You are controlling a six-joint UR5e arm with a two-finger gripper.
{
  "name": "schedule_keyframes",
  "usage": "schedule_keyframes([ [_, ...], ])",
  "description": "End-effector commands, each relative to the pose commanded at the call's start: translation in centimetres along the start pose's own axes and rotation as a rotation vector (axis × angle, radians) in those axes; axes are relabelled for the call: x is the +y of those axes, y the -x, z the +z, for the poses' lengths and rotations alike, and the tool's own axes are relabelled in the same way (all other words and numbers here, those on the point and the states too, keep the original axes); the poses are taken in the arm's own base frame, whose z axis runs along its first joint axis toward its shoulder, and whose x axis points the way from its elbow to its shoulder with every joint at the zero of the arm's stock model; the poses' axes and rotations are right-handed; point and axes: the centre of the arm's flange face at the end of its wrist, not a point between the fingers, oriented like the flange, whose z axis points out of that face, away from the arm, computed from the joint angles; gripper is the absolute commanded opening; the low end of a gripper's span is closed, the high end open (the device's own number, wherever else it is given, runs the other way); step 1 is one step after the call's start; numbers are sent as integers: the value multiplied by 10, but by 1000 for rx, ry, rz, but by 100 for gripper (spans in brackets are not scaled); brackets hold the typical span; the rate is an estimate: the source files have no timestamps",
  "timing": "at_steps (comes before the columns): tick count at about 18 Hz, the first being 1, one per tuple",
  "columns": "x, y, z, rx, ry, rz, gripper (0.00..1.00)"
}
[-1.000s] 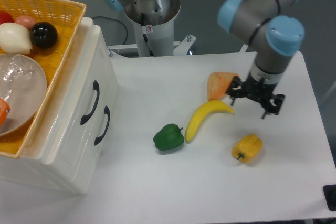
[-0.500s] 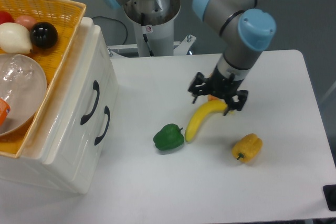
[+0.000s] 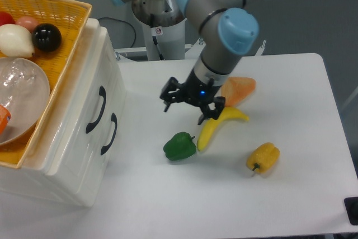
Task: Slide open the top white drawer
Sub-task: 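Move the open gripper across the table to the upper drawer handle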
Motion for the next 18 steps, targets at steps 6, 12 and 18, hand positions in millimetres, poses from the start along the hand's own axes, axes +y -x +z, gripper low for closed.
schedule_keyframes([
  [6,0,-20,8,59,33,-4,100],
  [12,-5,-55,21,84,65,-32,100],
  [18,-12,-84,36,98,89,-23,100],
])
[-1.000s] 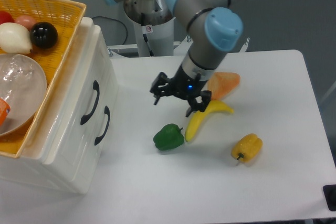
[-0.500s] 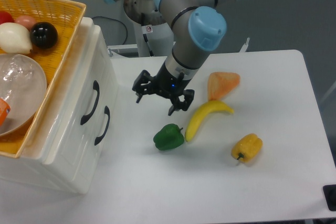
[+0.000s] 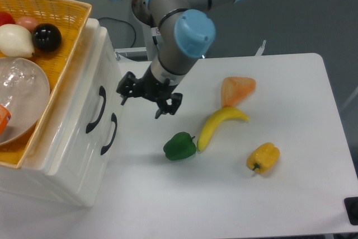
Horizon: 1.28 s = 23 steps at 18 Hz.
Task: Slide open the top white drawer
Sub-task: 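Move the open gripper across the table to the upper drawer handle, then lower the gripper onto the black handle of the upper drawer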
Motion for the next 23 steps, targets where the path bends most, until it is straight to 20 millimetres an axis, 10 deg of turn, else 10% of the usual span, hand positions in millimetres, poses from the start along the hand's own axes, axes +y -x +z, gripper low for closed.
schedule_keyframes([
  [23,-4,-24,25,25,30,11,94],
])
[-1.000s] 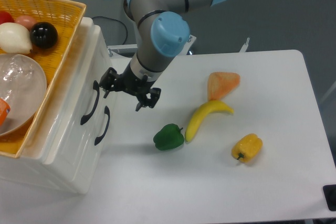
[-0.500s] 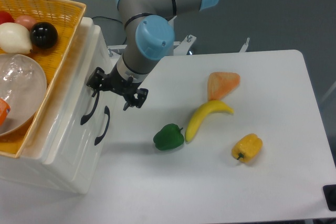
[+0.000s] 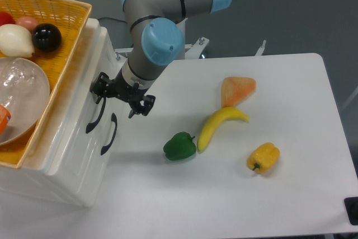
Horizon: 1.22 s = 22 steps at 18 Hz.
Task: Slide open the top white drawer
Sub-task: 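Lower the gripper onto the black handle of the upper drawer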
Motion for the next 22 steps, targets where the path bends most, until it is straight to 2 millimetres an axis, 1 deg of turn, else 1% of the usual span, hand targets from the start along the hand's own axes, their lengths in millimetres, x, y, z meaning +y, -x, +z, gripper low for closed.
schedule_keyframes([
  [8,-1,-4,1,0,1,7,91],
  [19,-3,-6,0,-7,-9,16,81],
  [22,-4,-11,3,-6,-6,25,77],
])
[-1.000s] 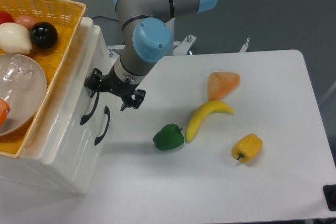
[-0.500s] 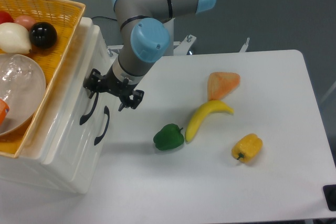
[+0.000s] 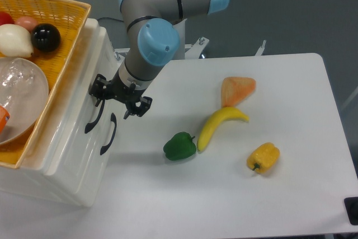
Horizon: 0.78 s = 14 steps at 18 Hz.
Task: Slide open the top white drawer
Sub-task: 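Lower the gripper onto the black handle of the upper drawer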
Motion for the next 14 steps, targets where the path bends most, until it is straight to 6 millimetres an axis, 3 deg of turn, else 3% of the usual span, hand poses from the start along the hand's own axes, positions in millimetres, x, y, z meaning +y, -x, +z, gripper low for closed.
schedule_keyframes([
  [9,1,-3,-4,-3,-6,4,64],
  [14,0,-4,-5,-5,-8,6,63],
])
